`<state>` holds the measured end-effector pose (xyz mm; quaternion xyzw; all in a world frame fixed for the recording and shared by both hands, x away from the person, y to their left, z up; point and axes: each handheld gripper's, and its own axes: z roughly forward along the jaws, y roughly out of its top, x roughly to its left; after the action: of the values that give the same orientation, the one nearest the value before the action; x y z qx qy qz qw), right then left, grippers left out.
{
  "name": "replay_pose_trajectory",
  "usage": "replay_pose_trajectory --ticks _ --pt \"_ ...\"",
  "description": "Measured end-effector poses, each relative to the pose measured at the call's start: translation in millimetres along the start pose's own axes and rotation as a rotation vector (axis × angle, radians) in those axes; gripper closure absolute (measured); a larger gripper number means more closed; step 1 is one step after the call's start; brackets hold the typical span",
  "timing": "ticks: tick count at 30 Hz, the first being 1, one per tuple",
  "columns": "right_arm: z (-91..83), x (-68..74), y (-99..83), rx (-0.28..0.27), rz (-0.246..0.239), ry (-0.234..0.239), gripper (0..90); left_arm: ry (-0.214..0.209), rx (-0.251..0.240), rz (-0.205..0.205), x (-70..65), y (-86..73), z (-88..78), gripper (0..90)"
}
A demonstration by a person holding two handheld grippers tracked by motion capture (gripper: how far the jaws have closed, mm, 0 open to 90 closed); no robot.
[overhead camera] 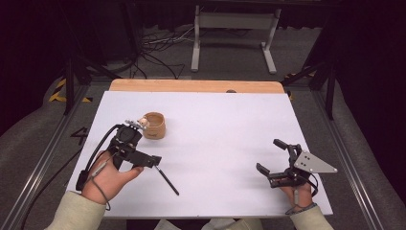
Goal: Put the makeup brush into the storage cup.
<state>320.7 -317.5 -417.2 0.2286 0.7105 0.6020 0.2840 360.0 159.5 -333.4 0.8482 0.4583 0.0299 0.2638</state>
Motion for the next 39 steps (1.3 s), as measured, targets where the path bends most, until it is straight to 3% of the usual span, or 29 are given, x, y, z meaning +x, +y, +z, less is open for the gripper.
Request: replay_pose_trajectory --ticks 7,11,20,22,28,33,37,39 --pt "2.0 1.1 0.4 0.003 -0.002 0.009 0.0 0.024 0.008 -0.027 1.0 -2.7 0.3 0.2" --pt "2.4 0.5 -0.1 0.002 0.005 0.011 0.0 0.037 0.032 -0.006 -0.7 -1.4 2.7 1.0" --pt "0.3 4.7 1.2 0.014 -0.02 0.012 0.0 0.045 0.136 0.016 -3.4 6.3 18.4 2.0" --pt "0.1 4.7 0.8 0.017 -0.019 0.017 0.0 0.029 0.165 0.016 -3.1 8.1 21.8 2.4" --pt "-2.7 3.3 -1.2 0.019 -0.005 0.022 0.0 0.021 0.189 -0.002 -1.1 13.0 29.2 3.0" --pt "-5.0 6.0 0.7 0.022 -0.021 0.009 0.0 0.017 0.213 0.013 -0.6 13.3 39.4 2.5" --pt "-7.2 7.0 2.7 0.01 -0.026 0.007 0.0 0.012 0.217 -0.013 4.1 10.6 47.3 2.5" --pt "-6.5 6.7 1.9 0.012 -0.021 0.008 0.0 -0.015 0.234 -0.026 6.7 8.2 52.6 2.4"
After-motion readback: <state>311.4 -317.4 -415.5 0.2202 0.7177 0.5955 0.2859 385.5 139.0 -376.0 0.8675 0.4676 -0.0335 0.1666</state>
